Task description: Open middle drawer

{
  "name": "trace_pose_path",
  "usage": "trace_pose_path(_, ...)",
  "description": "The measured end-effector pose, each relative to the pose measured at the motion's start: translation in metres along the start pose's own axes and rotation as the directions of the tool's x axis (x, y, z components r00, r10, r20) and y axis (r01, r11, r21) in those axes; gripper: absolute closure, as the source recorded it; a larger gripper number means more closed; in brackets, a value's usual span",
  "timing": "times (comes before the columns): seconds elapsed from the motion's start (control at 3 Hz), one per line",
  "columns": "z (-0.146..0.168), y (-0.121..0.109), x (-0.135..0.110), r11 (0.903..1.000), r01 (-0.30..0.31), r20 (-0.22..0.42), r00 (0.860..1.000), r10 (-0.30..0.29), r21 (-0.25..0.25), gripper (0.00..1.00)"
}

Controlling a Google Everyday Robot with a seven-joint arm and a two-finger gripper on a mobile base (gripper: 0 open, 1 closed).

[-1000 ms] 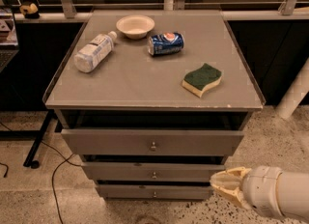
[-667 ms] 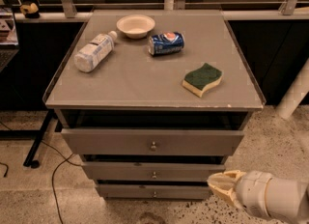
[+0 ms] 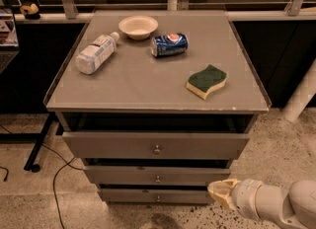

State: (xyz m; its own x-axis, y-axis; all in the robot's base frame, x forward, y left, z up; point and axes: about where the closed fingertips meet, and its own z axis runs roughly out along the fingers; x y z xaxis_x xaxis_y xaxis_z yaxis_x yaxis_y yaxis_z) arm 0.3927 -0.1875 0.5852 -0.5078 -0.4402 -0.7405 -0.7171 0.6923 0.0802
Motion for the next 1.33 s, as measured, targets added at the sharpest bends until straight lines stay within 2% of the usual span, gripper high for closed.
trace_pose_path(0.33,0.000,0.000,0.000,1.0000,0.000,0.000,1.000,0.000,0.000,1.00)
trace_pose_path(0.67,0.010,-0.006,0.007,0.9977,-0.057,0.017,0.998,0.056,0.038,1.00)
trace_pose_path(1.0,0.036,-0.025,0.012,0.9825,-0.150,0.064,0.988,0.143,0.110,1.00)
trace_pose_path(1.33,0.063,-0.043,0.022,0.9599,-0.228,0.098,0.972,0.214,0.164,1.00)
